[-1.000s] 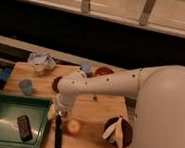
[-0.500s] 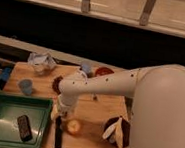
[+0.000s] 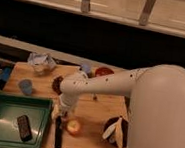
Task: Wipe table surface with brush
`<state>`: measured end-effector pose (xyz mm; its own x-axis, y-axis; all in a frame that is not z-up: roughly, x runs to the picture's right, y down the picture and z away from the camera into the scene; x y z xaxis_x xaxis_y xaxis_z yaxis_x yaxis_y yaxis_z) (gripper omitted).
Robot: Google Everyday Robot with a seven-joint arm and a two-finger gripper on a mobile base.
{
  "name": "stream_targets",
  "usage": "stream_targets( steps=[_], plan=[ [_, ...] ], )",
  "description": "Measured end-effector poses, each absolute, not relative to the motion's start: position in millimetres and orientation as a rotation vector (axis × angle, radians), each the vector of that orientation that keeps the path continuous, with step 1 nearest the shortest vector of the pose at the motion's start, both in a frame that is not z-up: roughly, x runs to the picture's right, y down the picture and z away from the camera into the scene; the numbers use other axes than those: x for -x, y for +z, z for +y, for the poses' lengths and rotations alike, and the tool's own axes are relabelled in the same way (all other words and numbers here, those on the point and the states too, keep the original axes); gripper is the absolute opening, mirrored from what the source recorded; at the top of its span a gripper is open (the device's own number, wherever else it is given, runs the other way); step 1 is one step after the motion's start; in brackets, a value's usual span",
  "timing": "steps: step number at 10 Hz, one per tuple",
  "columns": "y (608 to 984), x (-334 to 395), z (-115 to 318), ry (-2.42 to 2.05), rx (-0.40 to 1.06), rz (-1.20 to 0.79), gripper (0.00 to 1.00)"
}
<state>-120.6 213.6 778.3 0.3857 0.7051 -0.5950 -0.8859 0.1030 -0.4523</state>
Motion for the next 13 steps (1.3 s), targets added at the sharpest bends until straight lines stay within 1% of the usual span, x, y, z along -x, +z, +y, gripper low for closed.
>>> stream_targets(
  steps=[5, 6, 7, 8, 11, 12, 13],
  plan=[
    [783.6, 130.5, 227.0, 1.176, 0.896, 0.269, 0.70],
    [784.2, 130.2, 230.3, 1.166, 0.895, 0.282, 0.67],
    [783.2, 132.0, 230.9, 1.159, 0.886, 0.294, 0.56],
    [781.2, 131.0, 229.1, 1.161, 0.876, 0.297, 0.48],
    [775.0, 123.8, 226.4, 1.174, 0.864, 0.305, 0.16],
    [772.1, 121.0, 223.3, 1.183, 0.859, 0.297, 0.08],
    [765.3, 119.1, 215.5, 1.197, 0.853, 0.278, 0.01]
  ],
)
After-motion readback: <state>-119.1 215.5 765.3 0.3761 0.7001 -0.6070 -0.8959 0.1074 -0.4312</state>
